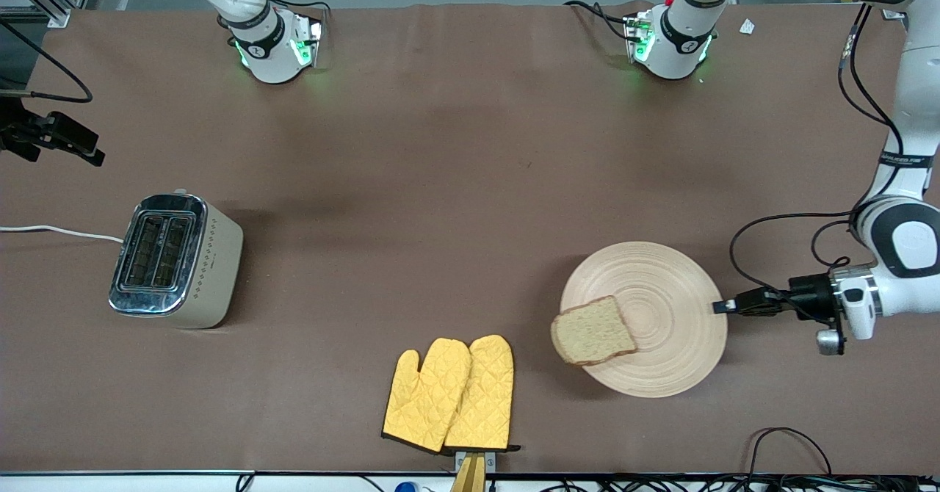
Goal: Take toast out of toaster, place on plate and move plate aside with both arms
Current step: 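Drag the plate with toast away from the toaster with the left gripper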
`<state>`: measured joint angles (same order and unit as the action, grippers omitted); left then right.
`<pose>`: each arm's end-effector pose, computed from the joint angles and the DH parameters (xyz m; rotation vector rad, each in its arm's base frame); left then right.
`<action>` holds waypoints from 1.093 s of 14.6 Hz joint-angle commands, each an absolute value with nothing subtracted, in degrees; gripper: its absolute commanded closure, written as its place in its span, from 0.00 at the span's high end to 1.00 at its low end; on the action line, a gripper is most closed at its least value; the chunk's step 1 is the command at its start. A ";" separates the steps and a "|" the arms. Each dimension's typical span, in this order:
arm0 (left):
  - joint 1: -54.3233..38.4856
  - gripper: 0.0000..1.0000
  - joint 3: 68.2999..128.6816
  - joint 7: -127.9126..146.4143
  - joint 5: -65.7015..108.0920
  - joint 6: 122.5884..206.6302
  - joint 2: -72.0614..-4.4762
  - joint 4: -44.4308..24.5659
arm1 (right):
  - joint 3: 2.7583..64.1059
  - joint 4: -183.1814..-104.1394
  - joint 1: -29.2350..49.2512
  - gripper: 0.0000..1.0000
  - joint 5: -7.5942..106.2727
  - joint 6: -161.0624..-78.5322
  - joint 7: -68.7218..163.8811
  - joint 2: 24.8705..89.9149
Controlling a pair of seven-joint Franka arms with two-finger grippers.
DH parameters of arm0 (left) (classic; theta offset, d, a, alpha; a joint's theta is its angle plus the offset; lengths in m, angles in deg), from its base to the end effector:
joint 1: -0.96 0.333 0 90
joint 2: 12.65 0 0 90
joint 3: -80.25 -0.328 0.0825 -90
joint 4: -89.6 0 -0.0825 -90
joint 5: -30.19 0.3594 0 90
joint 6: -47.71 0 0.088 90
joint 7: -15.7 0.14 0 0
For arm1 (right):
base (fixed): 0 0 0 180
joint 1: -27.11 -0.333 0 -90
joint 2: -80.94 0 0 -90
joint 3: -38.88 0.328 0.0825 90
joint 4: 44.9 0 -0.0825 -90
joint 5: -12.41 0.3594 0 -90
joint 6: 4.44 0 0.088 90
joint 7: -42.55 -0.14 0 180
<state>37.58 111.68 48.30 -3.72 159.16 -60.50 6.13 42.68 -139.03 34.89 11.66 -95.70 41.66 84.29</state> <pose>0.6822 0.0774 0.2509 2.1796 -0.0668 0.0823 0.5116 -0.0364 0.6036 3.1216 -0.1325 0.0122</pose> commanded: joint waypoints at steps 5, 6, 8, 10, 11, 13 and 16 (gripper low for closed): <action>43.93 0.01 107.51 52.97 -3.91 153.27 -64.15 6.37 | 43.19 -138.42 35.81 1.00 13.20 -95.06 41.49 84.02; 44.02 0.02 106.80 53.05 -3.91 152.74 -64.85 6.37 | 43.19 -138.42 35.81 1.00 13.11 -95.06 41.49 84.02; 44.02 0.08 105.83 52.97 -3.91 152.65 -65.64 6.46 | 43.19 -138.42 35.81 1.00 13.11 -95.06 41.49 84.02; 43.59 0.20 105.65 52.35 -3.91 152.74 -65.73 6.63 | 43.19 -138.42 35.81 1.00 13.11 -95.14 41.49 84.02; 43.41 0.58 105.57 52.00 -3.83 152.74 -65.73 6.64 | 43.19 -138.42 35.72 1.00 13.11 -95.14 41.49 84.02; 43.23 1.00 105.39 50.61 -3.65 152.91 -65.65 6.90 | 43.19 -138.42 35.72 1.00 13.20 -95.06 41.41 84.02; 42.79 1.00 104.42 47.53 2.22 152.91 -65.03 10.57 | 43.19 -138.42 35.72 1.00 13.20 -95.06 41.41 84.02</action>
